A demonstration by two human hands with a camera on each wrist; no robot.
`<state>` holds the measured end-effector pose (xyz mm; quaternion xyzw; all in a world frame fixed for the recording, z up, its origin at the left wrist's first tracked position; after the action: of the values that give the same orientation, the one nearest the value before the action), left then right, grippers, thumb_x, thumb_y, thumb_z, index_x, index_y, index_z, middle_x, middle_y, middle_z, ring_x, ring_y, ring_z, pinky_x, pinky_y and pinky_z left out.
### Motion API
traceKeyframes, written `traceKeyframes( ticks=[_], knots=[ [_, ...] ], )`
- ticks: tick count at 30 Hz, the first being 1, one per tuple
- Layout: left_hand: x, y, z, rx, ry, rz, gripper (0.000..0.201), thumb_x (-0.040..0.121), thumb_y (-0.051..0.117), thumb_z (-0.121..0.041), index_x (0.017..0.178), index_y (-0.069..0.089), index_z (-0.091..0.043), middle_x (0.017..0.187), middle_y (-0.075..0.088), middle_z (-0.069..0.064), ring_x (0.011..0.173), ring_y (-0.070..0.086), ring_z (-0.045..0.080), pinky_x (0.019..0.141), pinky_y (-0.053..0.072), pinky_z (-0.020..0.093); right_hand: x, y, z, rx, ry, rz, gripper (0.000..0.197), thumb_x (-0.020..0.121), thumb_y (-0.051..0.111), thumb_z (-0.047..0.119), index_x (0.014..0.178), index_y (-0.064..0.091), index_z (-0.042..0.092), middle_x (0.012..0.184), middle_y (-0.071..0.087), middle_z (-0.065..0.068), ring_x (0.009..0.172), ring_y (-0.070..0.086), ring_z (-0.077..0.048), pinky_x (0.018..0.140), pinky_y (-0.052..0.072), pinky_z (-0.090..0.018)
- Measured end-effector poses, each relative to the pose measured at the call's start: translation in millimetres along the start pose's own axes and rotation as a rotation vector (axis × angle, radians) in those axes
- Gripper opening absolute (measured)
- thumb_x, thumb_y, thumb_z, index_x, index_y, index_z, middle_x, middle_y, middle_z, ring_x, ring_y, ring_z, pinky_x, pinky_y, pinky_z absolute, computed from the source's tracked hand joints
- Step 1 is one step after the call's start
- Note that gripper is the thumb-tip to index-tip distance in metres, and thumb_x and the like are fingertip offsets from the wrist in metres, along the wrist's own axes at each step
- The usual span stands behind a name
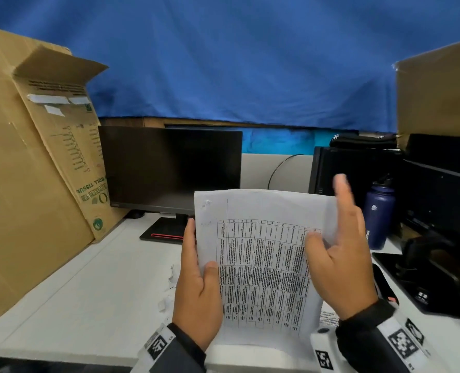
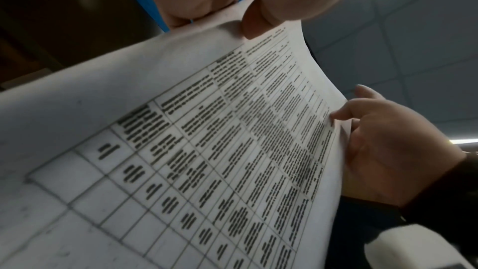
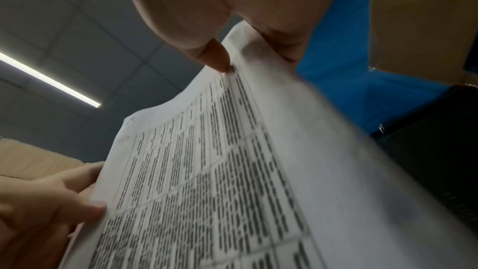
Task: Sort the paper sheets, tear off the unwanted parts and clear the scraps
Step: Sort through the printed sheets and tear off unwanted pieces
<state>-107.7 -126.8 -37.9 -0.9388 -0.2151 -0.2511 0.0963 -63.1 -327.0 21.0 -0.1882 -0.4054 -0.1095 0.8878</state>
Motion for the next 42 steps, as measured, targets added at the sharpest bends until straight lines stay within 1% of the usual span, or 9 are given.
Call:
traceKeyframes(
  ticks=[2,5,8,10,13,18,31,38,42],
  knots=[
    [-2,1,5,-0.003,-0.035,0.002,0.063,0.103,0.039,-0.008,0.145,0.024,-0.052,0.136,0.052,-0.026,0.122,0.053,-0.007,0.099,0.052,0.022,4,-2,0,-0.069,-0.027,0.014,0.071,0.089,0.058,0.000,0.148,0.039,0.034,0.122,0.041,0.004,0.099,0.042,0.024,0.073,0.036,0.007],
    [-10,3,19,-0.031,-0.137,0.006,0.045,0.101,0.041,-0.002,0.129,0.045,-0.037,0.115,0.064,-0.022,0.104,0.060,-0.012,0.080,0.052,0.006,3,-3,-2,-0.034,0.002,-0.023,0.069,0.088,0.060,-0.001,0.146,0.039,0.030,0.131,0.044,0.003,0.107,0.042,0.025,0.081,0.037,0.006],
    [-21,3,39,-0.039,-0.237,0.017,0.041,0.098,0.044,0.000,0.115,0.054,-0.036,0.105,0.070,-0.021,0.096,0.064,-0.008,0.075,0.050,0.011,-9,1,-7,0.138,0.135,-0.010,0.085,0.092,0.055,-0.002,0.151,0.016,0.044,0.138,0.050,0.010,0.116,0.058,0.003,0.090,0.054,-0.021],
    [-28,2,55,-0.024,-0.313,0.039,0.042,0.097,0.045,0.001,0.113,0.057,-0.035,0.104,0.072,-0.021,0.095,0.065,-0.006,0.080,0.048,0.017,-25,8,-18,0.233,0.287,0.012,0.084,0.094,0.051,-0.004,0.148,0.017,0.051,0.122,0.061,0.017,0.103,0.066,0.002,0.077,0.056,-0.020],
    [-35,0,76,-0.038,-0.438,0.083,0.045,0.094,0.050,0.003,0.116,0.059,-0.035,0.105,0.074,-0.015,0.095,0.068,-0.001,0.081,0.048,0.022,-60,23,-46,0.230,0.502,0.081,0.064,0.092,0.049,-0.008,0.132,0.041,0.042,0.112,0.067,0.016,0.093,0.065,0.010,0.081,0.050,-0.020],
    [-35,-2,92,0.014,-0.498,0.191,0.033,0.087,0.057,-0.012,0.113,0.064,-0.032,0.101,0.076,-0.015,0.097,0.069,0.001,0.081,0.047,0.023,-102,40,-77,0.138,0.678,0.216,0.052,0.089,0.052,-0.005,0.121,0.050,0.036,0.104,0.070,0.013,0.093,0.066,-0.003,0.070,0.047,-0.018],
    [-42,8,95,0.217,-0.433,0.120,0.010,0.094,0.062,-0.019,0.091,0.065,-0.028,0.083,0.072,-0.009,0.084,0.067,0.006,0.064,0.045,0.017,-113,50,-96,-0.022,0.758,0.347,0.038,0.087,0.052,0.002,0.112,0.045,0.030,0.098,0.066,0.011,0.085,0.063,-0.007,0.071,0.051,-0.027],
    [-37,3,83,0.164,-0.478,0.060,0.015,0.094,0.061,-0.025,0.110,0.061,-0.026,0.095,0.071,0.001,0.090,0.067,0.014,0.073,0.054,0.028,-104,35,-92,-0.091,0.573,0.431,0.045,0.093,0.059,0.015,0.127,0.037,0.035,0.109,0.066,0.021,0.098,0.063,0.002,0.086,0.049,-0.022],
    [-23,-12,71,0.104,-0.435,0.076,0.013,0.094,0.063,-0.020,0.103,0.061,-0.029,0.096,0.070,0.009,0.092,0.068,0.022,0.069,0.054,0.027,-95,19,-85,-0.037,0.602,0.456,0.033,0.087,0.072,0.026,0.104,0.050,0.044,0.080,0.068,0.028,0.075,0.064,0.004,0.078,0.059,-0.032]
  ],
)
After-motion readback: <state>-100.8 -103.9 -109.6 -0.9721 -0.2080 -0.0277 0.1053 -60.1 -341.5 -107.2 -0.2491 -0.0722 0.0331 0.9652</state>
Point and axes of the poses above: each hand's wrist, its own x-axis towards the middle knuckle, its own y-axis out of the palm, z = x × y, the point moved 1 cm from there along x, towards the middle knuckle
